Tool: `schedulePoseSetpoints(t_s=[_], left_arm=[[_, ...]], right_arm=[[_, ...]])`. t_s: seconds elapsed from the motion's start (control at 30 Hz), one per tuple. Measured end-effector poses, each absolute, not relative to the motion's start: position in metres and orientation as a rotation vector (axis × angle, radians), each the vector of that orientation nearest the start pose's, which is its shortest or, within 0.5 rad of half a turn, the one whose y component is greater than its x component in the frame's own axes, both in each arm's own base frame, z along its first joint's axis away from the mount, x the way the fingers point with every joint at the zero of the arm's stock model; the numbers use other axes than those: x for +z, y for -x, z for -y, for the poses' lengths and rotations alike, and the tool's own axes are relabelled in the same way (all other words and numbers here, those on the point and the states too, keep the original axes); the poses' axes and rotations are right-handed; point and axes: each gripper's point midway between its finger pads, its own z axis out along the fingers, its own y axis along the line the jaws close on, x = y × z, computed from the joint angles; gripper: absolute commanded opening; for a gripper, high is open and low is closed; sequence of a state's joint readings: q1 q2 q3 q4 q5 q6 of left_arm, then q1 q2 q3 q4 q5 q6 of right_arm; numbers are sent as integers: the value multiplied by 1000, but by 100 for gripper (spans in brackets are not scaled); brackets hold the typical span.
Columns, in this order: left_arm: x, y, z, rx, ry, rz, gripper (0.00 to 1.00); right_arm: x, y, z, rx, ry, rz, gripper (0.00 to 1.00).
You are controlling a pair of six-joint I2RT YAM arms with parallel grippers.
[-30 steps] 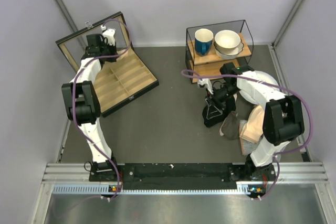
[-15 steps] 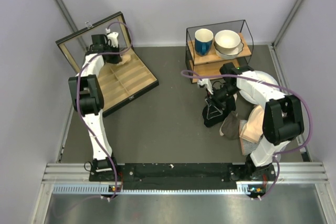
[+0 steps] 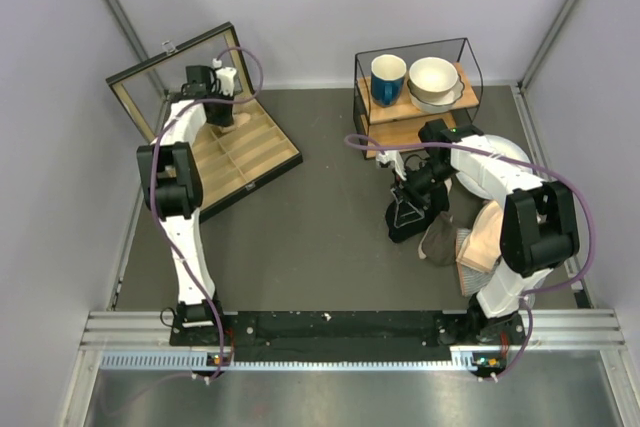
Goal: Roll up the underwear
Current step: Place the underwear in the storage box, then reset both arms
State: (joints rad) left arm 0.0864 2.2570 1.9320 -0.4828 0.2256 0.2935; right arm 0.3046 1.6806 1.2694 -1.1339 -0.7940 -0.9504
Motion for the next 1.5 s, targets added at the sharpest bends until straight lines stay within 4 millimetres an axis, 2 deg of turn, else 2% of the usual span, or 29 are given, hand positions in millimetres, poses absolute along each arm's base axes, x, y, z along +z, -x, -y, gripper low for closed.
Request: schedulePoseSetpoints(t_s=[0.1,0.2,0.23,0.37,0.5,0.63,0.8,0.97,1.07,1.13,1.2,1.33,1.37,1.43,1.5], left_arm=[[77,-576,-23,-51,-366,-2373,19],[66,-573,-28,-21,-366,-2405,25],[65,-572,-29,-13,-363,-2408,32],[64,-571,-33,18,-361,-2418,49],[65,-572,-39,42,-332,-2420,57],[70,-570,-38,27,-302,-2421,59],[96,-568,-34,3,-268,-2385,59],[141,-567,-28,-19,-248,-2303,59],[160,-559,-23,-46,-237,-2265,57],[169,-546,-19,-69,-221,-2250,59],[173,-527,-13,-90,-205,-2243,66],[192,-479,3,-159,-160,-2204,81],[200,-471,7,-177,-161,-2186,98],[228,-451,15,-213,-152,-2111,99],[257,-430,21,-229,-142,-2032,99]], right_arm=[[111,-236,-180,1050,1588,-2149,53],[111,-236,-180,1049,1593,-2144,53],[111,-236,-180,1050,1595,-2143,53],[111,-235,-180,1052,1597,-2144,52],[111,-235,-180,1052,1597,-2145,53],[111,-234,-180,1054,1597,-2147,53],[111,-234,-179,1054,1597,-2148,53],[111,-234,-179,1050,1598,-2150,52],[111,-234,-178,1042,1600,-2150,52],[114,-235,-178,1033,1601,-2144,52],[120,-236,-177,1013,1587,-2133,52],[148,-249,-175,894,1524,-2056,56],[156,-253,-173,861,1497,-2039,61],[178,-265,-166,764,1402,-2007,68],[201,-279,-155,683,1283,-1974,82]])
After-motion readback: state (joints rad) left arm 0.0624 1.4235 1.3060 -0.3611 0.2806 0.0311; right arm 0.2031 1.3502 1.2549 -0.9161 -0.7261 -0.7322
